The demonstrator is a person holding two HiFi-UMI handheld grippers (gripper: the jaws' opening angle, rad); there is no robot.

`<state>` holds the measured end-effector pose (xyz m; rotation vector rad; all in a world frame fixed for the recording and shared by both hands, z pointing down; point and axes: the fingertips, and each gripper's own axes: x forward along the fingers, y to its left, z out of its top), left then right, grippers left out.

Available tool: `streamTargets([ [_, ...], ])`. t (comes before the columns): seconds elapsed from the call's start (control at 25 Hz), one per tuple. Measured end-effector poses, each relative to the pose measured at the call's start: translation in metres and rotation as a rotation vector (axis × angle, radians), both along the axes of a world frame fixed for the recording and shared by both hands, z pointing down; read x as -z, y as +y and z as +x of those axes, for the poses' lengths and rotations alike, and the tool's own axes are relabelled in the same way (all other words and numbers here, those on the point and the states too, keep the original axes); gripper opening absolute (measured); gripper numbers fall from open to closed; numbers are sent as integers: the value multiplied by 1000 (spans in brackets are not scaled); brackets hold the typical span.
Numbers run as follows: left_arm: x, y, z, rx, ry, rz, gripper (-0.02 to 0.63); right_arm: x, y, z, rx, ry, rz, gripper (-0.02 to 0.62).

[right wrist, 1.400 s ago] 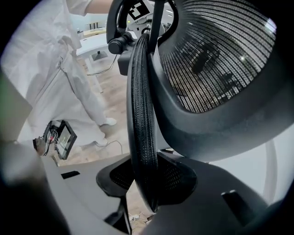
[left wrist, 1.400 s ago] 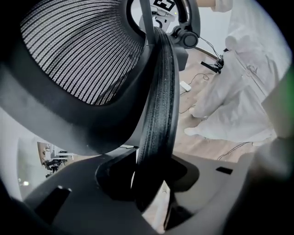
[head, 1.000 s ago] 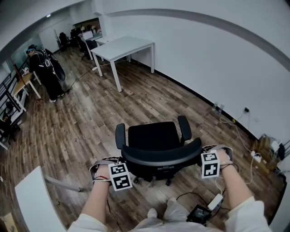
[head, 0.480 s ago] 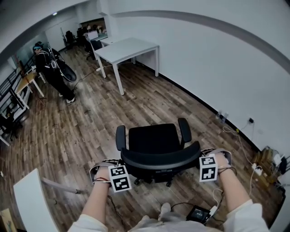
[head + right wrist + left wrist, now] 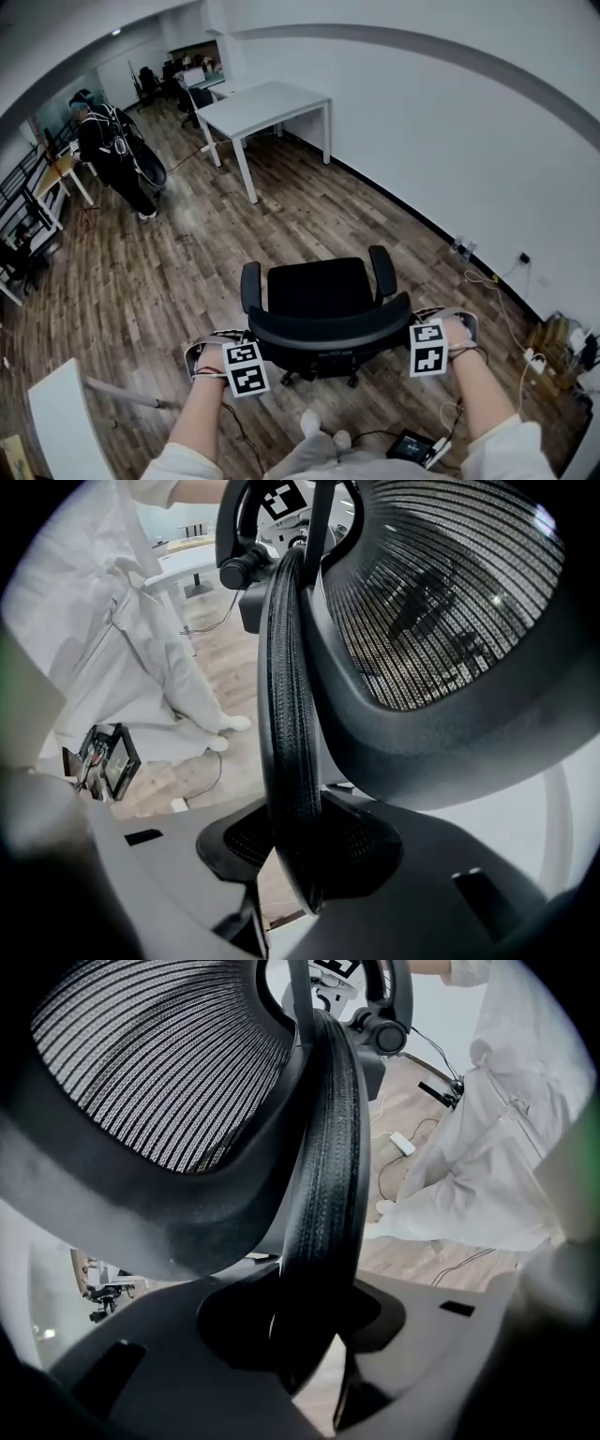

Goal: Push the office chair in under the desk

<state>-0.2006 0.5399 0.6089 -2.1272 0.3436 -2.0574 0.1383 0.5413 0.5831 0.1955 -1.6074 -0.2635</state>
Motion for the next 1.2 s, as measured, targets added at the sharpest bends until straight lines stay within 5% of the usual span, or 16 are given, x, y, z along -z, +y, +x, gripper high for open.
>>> streamTargets([
  [1.2,4,-169,33,-69,-1,-35,135,2,-150,33,-77,14,-17,138],
])
